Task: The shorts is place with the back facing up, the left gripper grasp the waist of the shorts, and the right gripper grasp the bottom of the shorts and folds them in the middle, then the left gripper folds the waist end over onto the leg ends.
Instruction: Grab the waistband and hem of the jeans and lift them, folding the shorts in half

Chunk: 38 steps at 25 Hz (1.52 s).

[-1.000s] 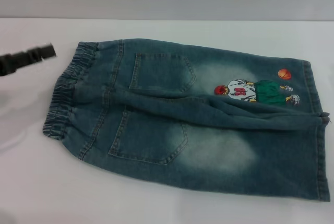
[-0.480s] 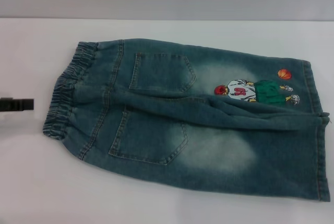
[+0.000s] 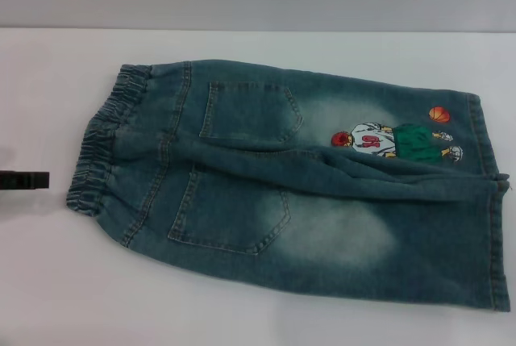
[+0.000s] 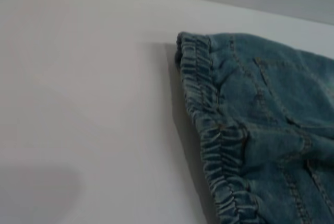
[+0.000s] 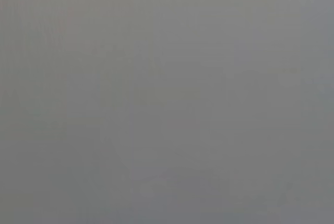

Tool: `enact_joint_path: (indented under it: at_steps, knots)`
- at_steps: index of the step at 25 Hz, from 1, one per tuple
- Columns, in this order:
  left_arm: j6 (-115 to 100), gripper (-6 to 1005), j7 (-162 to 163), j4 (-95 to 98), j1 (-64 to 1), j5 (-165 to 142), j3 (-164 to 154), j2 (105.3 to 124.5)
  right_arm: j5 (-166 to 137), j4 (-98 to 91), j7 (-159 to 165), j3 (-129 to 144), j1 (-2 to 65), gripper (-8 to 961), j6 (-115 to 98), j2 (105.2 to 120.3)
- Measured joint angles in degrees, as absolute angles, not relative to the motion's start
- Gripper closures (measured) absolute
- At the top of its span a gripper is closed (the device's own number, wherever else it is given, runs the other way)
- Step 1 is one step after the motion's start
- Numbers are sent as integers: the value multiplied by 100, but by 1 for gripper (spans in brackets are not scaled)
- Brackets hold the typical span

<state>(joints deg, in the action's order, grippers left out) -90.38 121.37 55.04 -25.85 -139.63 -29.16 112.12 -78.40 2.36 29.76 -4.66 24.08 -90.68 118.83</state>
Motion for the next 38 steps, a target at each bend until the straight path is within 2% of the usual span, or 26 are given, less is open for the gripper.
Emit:
enact_joint_path:
  at_steps: [3, 4, 20, 31, 38]
  knots:
    - [-8979, 220, 12135, 5503, -2593, -14051, -2924, 11269, -7840, 237, 2974, -467, 2408, 262, -9068, 11882]
    - [-8859, 220, 12095, 5472, -2613, -14141, -2960, 11375, -7840, 237, 2974, -466, 2408, 262, -9068, 11883]
    - [-8309, 228, 11915, 5143, -2634, -14151, -3308, 11666, -7840, 198, 2971, -503, 2348, 262, -9070, 11890]
    - [-8072, 233, 11965, 5137, -2641, -14149, -3575, 11715, -7840, 172, 3001, -510, 2271, 263, -9088, 11883]
    - [-8041, 236, 11972, 4905, -2725, -14118, -3602, 11672, -7840, 138, 3008, -519, 2226, 263, -9131, 11882]
